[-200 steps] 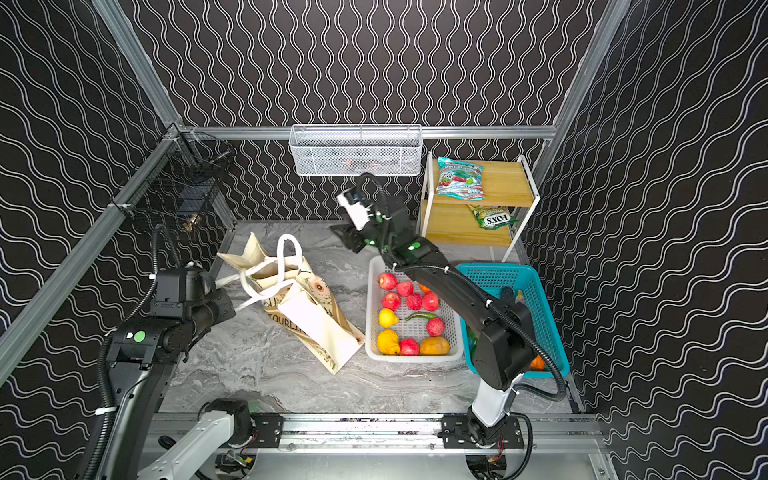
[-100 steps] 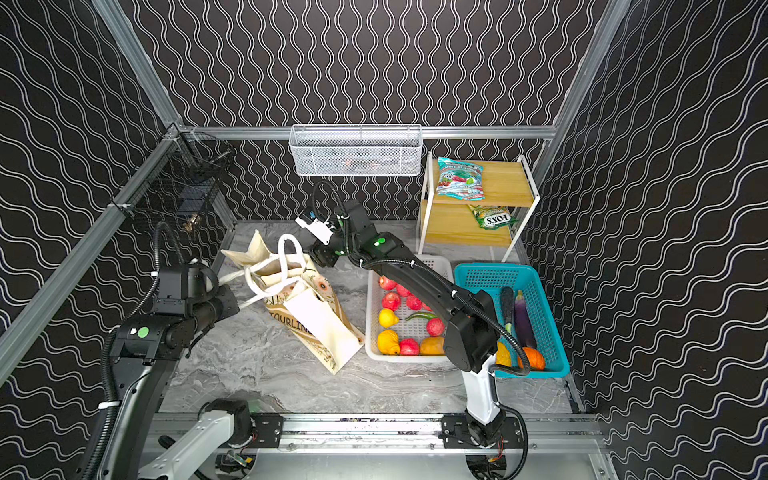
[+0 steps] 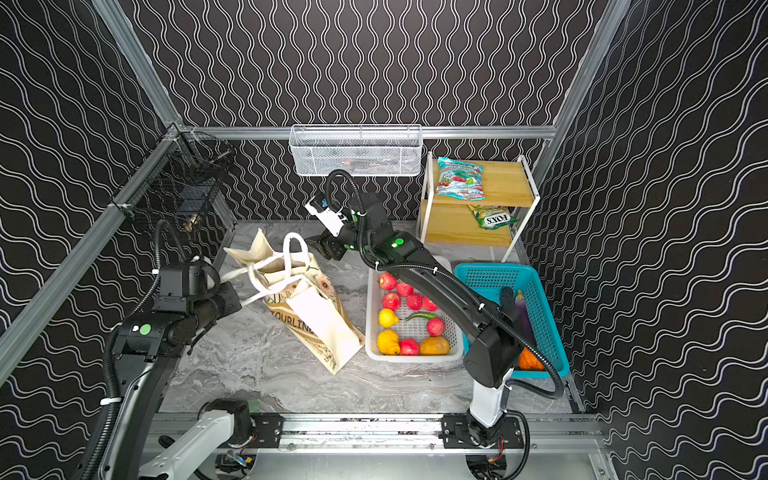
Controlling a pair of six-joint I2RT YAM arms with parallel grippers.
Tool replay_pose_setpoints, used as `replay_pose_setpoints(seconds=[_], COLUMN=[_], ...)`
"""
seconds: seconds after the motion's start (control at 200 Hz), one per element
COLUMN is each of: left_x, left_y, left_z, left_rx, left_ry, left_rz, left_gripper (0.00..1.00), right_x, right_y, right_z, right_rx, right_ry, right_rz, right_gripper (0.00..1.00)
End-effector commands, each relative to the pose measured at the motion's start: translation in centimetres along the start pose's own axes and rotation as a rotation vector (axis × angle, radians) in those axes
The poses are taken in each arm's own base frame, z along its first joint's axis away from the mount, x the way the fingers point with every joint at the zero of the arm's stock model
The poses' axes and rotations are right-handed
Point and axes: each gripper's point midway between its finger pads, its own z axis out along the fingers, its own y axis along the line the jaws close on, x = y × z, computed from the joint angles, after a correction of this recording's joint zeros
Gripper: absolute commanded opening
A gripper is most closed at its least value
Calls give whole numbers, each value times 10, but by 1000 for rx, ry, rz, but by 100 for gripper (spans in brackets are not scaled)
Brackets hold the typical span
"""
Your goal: Place the food into the grocery bag and tie it
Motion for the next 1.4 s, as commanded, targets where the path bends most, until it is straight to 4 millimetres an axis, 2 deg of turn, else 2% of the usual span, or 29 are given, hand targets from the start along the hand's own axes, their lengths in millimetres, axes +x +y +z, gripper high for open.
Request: replay_pose_setpoints(seconds=[0.0,0.025,0.035,0.055,0.225,0.386,0.506,0.601,0.746,0.836,1.031,1.157,1.237,1.292,1.397], left_x=[-3,-3,-3,-4,-6,-6,-4,-4,-5,-4,-5,-5,-5,-6,-7], left_y=[-4,-5,-5,-5,-5,-6,-6,-4,-4,-5,-14,-21,-23,-24,-22], left_z=[0,0,0,-1,-2,-3,-1,-1,0,2,5,9,10,10,9], left_rx=[20,21,22,23,23,28,27,20,18,23,67,102,112,114,103], left_ry=[-6,-6,-5,-7,-11,-13,-10,-13,-16,-14,-17,-5,-6,-5,-12], left_rz=[6,7,8,7,8,6,6,8,11,9,3,-4,-5,-5,-5], left_gripper=[0,0,0,0,0,0,0,0,0,0,0,4,3,1,0], right_x=[12,9,18,22,38,44,41,41,43,41,43,47,52,53,50], right_y=[10,10,10,9,2,-6,-1,-2,-10,-10,-1,2,-2,-6,-18], right_z=[11,10,18,23,44,56,63,67,65,64,67,71,75,76,75], right_rx=[-65,-67,-73,-77,-73,-70,-111,-106,-50,-53,-69,-61,-38,-23,20], right_ry=[54,53,72,84,143,150,145,151,158,163,206,220,235,237,216], right_rz=[26,25,32,38,68,100,131,150,169,195,218,221,219,217,234], right_gripper=[68,68,69,69,69,67,61,60,72,76,71,68,62,54,20])
